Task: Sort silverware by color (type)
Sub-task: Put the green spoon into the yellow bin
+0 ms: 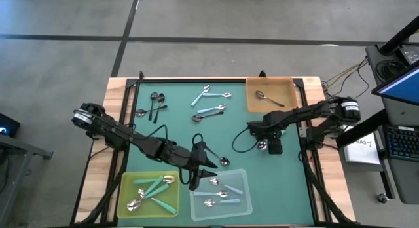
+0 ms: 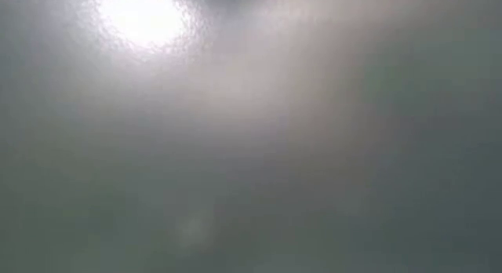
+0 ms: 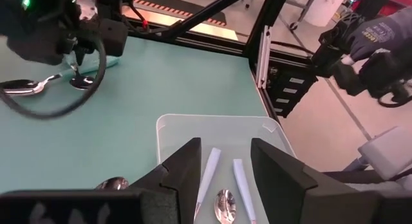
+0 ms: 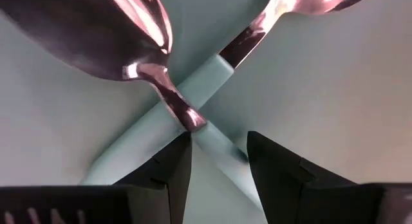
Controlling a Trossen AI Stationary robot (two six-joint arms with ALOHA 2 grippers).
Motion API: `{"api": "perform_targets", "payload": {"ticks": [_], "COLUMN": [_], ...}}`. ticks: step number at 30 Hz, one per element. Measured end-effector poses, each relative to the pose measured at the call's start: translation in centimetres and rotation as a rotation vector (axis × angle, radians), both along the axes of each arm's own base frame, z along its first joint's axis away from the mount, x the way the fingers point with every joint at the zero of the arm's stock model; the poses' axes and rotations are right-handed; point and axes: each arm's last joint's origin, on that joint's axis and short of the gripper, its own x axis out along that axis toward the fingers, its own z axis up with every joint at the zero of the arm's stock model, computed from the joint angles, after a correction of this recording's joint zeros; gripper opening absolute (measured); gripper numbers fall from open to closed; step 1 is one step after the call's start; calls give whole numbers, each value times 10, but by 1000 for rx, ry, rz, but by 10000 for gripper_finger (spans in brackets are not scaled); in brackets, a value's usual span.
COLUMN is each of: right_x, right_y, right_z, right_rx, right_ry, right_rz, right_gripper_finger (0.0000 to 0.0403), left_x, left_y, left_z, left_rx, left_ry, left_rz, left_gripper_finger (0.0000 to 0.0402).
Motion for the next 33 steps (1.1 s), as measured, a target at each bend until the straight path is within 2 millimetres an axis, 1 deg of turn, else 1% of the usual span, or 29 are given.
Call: {"api": "perform_targets", "payload": {"ticks": [4, 6, 8, 11, 16, 21, 23, 25, 29, 33], "right_x": [4, 5, 6, 8, 11, 19, 26, 34, 54, 74], "right_y": [-1, -1, -1, -1, -2, -4, -5, -5, 2, 15], "right_z": [-11, -15, -17, -13, 1, 33, 47, 62, 88, 111], "right_rx": [-4, -1, 5, -1, -55, -107, -124, -124, -91, -54], "right_ry": [63, 85, 92, 83, 5, -165, -278, -428, -756, -1065], "right_rz": [1, -4, -11, -38, -108, -165, -199, -231, -234, -183], "right_gripper_finger": [132, 115, 85, 34, 33, 33, 33, 33, 33, 33], "left_x": [0, 0, 0, 0, -1, -6, -10, -17, -37, -66], "left_y": [0, 0, 0, 0, 0, 2, 4, 8, 21, 38], "left_z": [0, 0, -1, 0, 4, 9, 13, 15, 10, 4], "left_rx": [-4, -2, -3, -8, -16, -20, -10, -2, 6, -14], "left_ry": [2, 6, 8, 8, -9, -6, -18, -28, -21, -85], "left_rz": [-11, -11, -11, -10, -16, -38, -43, -43, -27, 0], "left_gripper_finger": [120, 120, 120, 120, 117, 115, 115, 115, 115, 115]}}
